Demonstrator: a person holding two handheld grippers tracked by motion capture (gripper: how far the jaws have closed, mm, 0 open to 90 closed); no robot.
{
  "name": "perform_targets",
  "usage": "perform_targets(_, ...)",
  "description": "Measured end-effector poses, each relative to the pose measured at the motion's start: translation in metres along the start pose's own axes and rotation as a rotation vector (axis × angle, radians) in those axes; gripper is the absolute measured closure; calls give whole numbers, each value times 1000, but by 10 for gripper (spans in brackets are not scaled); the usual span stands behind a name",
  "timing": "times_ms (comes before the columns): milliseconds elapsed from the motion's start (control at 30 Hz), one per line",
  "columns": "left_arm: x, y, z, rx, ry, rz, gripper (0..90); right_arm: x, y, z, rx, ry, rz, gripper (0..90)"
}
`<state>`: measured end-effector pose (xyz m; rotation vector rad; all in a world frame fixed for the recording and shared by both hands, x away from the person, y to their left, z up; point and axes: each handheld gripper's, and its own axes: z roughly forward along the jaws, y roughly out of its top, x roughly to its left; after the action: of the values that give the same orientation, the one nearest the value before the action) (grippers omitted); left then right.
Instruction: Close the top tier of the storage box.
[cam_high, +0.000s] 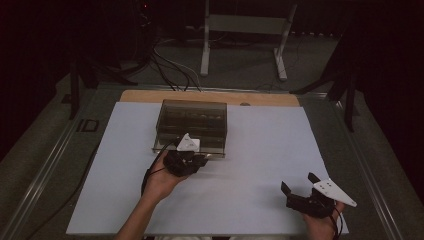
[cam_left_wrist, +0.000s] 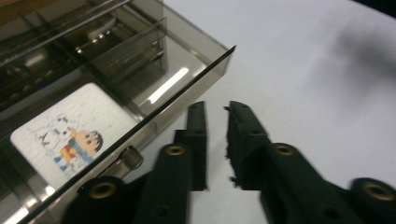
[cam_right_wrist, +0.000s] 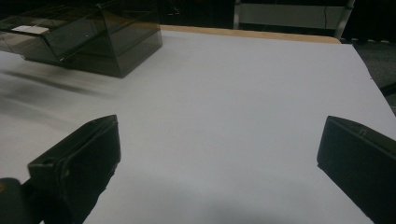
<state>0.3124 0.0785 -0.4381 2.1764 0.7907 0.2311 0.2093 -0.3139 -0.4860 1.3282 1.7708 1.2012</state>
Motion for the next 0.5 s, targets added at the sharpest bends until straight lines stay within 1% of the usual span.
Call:
perform_targets(100,2,-1,1,3,10,-12,900,0,0,0,0,0,1,0)
perform_targets(267,4,-4,2,13,15,-16,900,0,0,0,0,0,0,0)
perform_targets(433,8,-7,4,18,24,-41,900,0,0,0,0,0,0,0)
perform_targets(500,9,-8,6,26,26,-44,900,0,0,0,-1,0,1,0)
